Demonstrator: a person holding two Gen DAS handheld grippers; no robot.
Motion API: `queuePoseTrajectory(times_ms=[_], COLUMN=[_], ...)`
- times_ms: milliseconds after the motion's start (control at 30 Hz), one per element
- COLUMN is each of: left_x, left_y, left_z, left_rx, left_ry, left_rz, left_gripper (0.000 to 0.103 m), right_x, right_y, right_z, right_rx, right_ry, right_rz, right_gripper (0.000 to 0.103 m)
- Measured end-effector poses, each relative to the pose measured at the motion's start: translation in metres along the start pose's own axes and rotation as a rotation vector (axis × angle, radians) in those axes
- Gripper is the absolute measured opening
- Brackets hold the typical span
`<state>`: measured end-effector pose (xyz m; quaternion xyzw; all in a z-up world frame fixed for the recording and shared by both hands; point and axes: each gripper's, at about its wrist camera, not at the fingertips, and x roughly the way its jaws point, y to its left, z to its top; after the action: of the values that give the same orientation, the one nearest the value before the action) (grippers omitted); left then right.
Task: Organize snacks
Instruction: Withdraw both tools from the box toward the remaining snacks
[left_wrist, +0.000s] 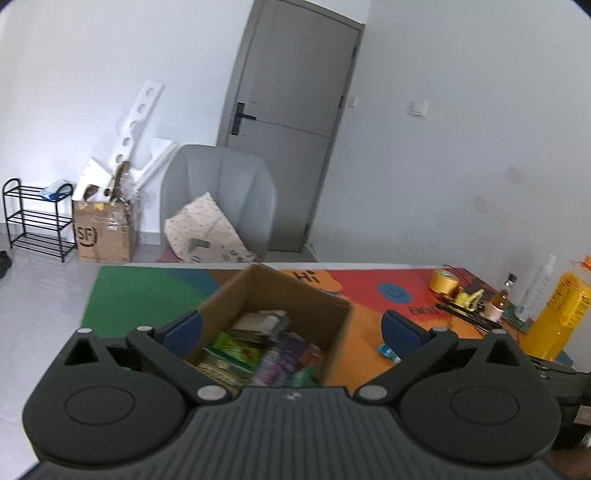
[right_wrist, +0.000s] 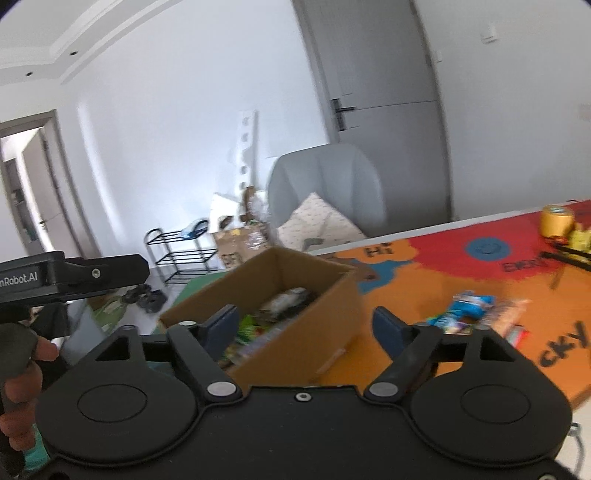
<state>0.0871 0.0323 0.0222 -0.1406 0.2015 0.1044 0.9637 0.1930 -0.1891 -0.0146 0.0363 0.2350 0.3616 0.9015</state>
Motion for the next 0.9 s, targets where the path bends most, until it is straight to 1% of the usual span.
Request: queuePoseTrajectory(times_ms=[33, 67, 233, 400, 533, 667, 900], left_x=[0.002, 0.005, 0.020, 0.036, 0.044, 0.052, 0.076], left_y=[-0.005, -0.010, -0.032, -0.052, -0.072, -0.096, -0.128], left_z=[-0.002, -0.002, -0.006, -0.008, -0.007, -0.009, -0.018], left_rx=[0.007, 0.015, 0.027, 0.017, 0.041, 0.083, 0.115], left_ry=[0.004, 0.008, 0.039, 0.079, 0.085, 0.083, 0.123], left_rz=[-0.005, -0.010, -0.032, -0.054, -0.077, -0.098, -0.112], left_gripper=[0.103, 0.103, 0.103, 0.103, 0.103, 0.103, 0.103], right_x=[-0.004, -0.008, -0.018, -0.026, -0.035, -0.041, -0.044], right_y=[-0.005, -0.011, -0.039, -0.060, -0.078, -0.095, -0.128], right_z=[-0.001, -0.002, -0.006, -0.013, -0.013, -0.014, -0.023], right_rx=[0.007, 0.015, 0.062, 0.083, 0.108, 0.132, 0.176], right_ry=[-0.010, -0.020, -0.018, -0.011, -0.019, -0.024, -0.016], right_rz=[-0.013, -0.023, -0.075, -0.131, -0.165, -0.189, -0.209], right_gripper=[0.095, 0.097, 0.103, 0.103, 0.103, 0.103, 0.103])
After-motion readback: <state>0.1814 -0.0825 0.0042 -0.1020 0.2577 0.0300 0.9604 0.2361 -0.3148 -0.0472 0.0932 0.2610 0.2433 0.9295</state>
